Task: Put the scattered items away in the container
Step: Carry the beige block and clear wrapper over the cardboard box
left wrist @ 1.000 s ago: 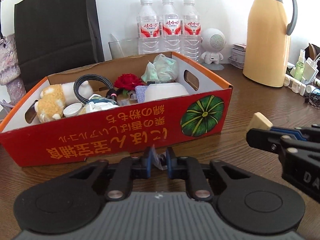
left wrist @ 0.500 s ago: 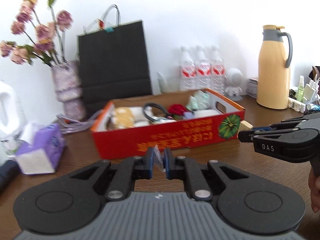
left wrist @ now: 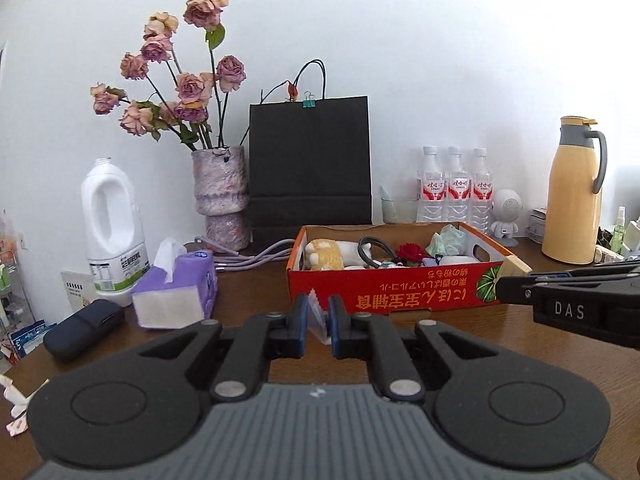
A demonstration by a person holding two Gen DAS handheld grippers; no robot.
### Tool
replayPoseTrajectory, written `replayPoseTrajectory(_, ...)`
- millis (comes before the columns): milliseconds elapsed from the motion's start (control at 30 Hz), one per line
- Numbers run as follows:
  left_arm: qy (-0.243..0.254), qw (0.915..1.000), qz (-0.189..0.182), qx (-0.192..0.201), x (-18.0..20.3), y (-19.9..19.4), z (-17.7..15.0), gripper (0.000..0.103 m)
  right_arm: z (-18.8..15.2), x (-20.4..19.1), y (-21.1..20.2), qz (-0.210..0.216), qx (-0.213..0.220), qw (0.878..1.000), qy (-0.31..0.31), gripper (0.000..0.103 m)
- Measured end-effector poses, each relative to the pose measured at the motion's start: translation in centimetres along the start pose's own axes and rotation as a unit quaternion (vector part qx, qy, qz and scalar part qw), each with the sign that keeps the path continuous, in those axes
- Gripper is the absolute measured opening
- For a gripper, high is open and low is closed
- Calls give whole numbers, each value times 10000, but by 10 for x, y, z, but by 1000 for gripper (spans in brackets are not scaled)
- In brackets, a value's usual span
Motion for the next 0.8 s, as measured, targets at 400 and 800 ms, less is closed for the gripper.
replayPoseTrajectory(400,322,9989,46,335,2,-85,-37,12,-56,-18,-88,-169,497,9984,-211,10)
replayPoseTrajectory(800,296,9994,-176,-68,7,-67,-54,12,-85,33,-70,-254,-362,9984,346,20)
Point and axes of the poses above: each gripper's, at about its wrist camera, not at the fingertips, and y roughly the way its jaws point, x to its right, z to its top, the point moved 1 cm from there along y, roughly the way its jaws point, and after that the axes turned 9 degrees about y, right-handed, at the moved point
